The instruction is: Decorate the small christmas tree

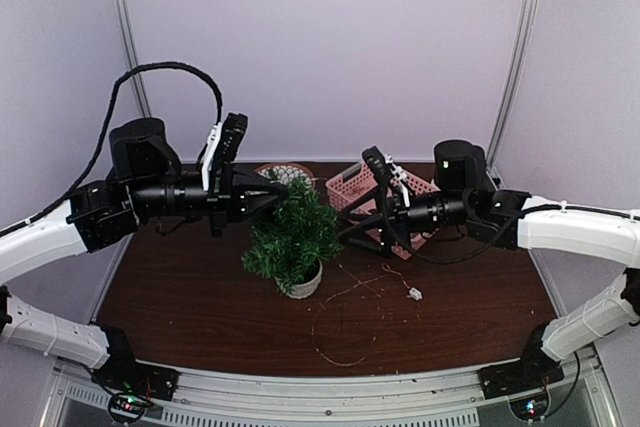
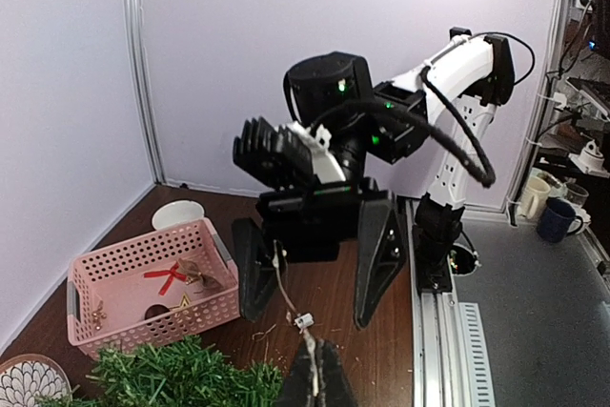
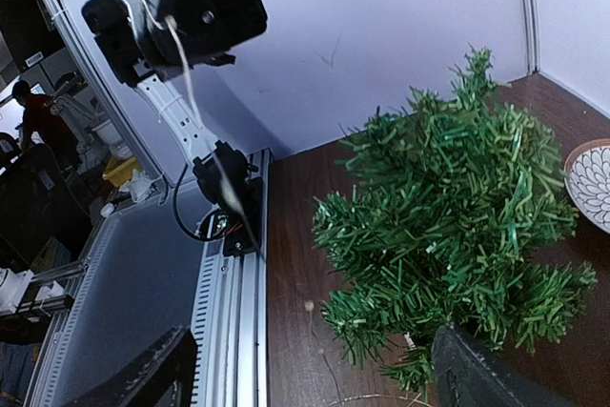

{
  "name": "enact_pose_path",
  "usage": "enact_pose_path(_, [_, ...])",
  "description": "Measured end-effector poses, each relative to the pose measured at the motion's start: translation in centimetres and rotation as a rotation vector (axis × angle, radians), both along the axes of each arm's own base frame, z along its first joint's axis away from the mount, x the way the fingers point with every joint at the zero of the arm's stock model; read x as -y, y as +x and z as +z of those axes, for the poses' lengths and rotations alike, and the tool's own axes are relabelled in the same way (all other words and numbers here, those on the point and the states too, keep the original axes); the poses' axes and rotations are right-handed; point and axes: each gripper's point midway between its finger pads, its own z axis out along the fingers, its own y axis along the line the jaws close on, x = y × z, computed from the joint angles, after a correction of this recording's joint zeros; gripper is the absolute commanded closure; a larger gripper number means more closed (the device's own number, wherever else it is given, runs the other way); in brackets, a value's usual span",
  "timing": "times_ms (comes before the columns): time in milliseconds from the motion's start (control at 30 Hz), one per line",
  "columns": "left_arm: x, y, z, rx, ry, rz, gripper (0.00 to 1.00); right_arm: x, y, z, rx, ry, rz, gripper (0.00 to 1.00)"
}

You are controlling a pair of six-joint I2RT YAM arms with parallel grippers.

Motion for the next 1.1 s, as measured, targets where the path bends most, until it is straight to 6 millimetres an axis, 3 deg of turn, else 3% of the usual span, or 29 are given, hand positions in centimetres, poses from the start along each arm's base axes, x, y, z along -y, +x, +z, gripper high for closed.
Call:
enact_pose_path(233, [0.0, 0.5, 1.0, 0.017, -0.051, 0.027, 1.00, -1.4, 0.6, -1.9, -0.047, 0.030, -0.007, 0.36])
enact_pose_path(367, [0.0, 0.8, 1.1, 0.019, -0.066, 0.041, 1.00, -2.4, 0.3, -1.0, -0.034, 0.081, 0.010, 0.67])
enact_pose_path(467, [0.0, 1.0, 0.7, 0.014, -0.064, 0.056, 1.00, -2.8, 0.2, -0.5, -0.035, 0.107, 0.015, 0.96])
enact_pose_path(500, [-0.1, 1.1, 0.5, 0.011, -0.063, 0.062, 1.00, -2.9, 0.1, -0.3, -0.030, 0.113, 0.015, 1.00])
enact_pose_path(700, [-0.6, 1.6, 0.0, 0.004, -0.056, 0.109, 0.99, -2.3, 0.3, 1.2, 0.007, 0.100, -0.025, 1.00])
enact_pose_path(933, [-1.6, 2.0, -2.8, -0.063, 0.051, 0.168, 0.40, -0.7, 1.1, 6.8, 0.139, 0.035, -0.111, 1.00])
enact_pose_path(1100, [-3.5, 1.1, -4.1, -0.101, 0.120, 0.195, 0.23, 0.6, 2.0, 8.3, 0.225, -0.106, -0.176, 1.00])
